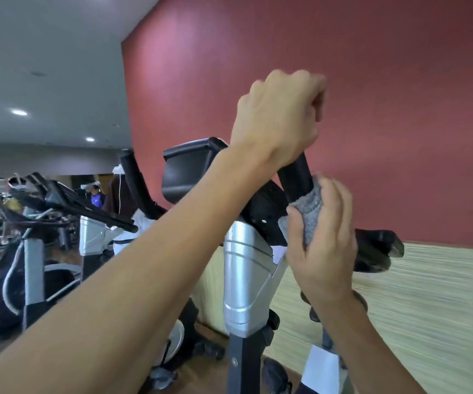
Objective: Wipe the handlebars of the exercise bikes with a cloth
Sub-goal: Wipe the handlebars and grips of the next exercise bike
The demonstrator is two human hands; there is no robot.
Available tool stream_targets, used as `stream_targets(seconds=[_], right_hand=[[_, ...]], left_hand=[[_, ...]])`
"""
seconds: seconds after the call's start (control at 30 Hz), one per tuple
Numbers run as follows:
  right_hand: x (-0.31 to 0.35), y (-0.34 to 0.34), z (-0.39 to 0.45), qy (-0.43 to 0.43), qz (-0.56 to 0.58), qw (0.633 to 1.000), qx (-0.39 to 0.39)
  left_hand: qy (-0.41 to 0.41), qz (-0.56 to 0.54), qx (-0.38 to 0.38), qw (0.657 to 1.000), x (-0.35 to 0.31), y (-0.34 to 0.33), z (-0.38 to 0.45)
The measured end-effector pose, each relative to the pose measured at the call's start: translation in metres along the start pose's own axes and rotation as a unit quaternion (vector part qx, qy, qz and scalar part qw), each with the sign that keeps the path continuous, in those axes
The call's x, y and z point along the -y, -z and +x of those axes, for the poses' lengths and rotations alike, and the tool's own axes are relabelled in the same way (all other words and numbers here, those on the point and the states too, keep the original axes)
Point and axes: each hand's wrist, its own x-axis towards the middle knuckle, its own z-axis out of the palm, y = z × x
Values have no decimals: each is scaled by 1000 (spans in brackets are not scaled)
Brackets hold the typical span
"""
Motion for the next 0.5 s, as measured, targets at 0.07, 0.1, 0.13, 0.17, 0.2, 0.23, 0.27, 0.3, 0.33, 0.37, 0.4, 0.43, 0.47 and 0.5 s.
stream_targets(seconds=[0.07, 0.1, 0.13, 0.17, 0.2, 0.23, 0.27, 0.3, 0.33, 0.37, 0.4, 0.43, 0.47, 0.5], right_hand=[[-17, -3, -17, 42, -46, 998, -33], [-19, -7, -20, 44, -50, 996, -58], [-15, -12, -20, 37, -46, 995, -81], [-5, -17, -14, 27, -38, 994, -97], [8, -23, -5, 20, -31, 994, -103], [21, -27, 6, 18, -32, 994, -103], [31, -31, 15, 22, -41, 994, -104], [37, -34, 22, 29, -54, 992, -113], [38, -36, 25, 40, -65, 989, -125], [34, -37, 22, 54, -72, 987, -132], [26, -35, 17, 68, -70, 986, -135], [18, -31, 10, 76, -61, 986, -132], [10, -25, 1, 77, -51, 987, -129], [3, -19, -4, 72, -40, 989, -126]], left_hand=[[-24, -4, 0, 1000, 3, 0, -1], [-35, -3, -5, 999, 5, -1, -1], [-46, 0, -11, 999, 7, -3, -1], [-56, 4, -18, 998, 8, -4, 0], [-66, 7, -25, 997, 10, -5, 0], [-75, 4, -29, 997, 11, -6, 0], [-84, -7, -27, 996, 12, -6, 0], [-92, -27, -25, 995, 14, -4, -1], [-98, -48, -21, 994, 16, -2, -1], [-106, -65, -14, 992, 18, -1, -2], [-112, -74, -5, 991, 18, 1, -2], [-117, -80, 4, 990, 19, 2, -2], [-120, -91, 10, 989, 20, 3, -2], [-120, -104, 14, 987, 21, 3, -2]])
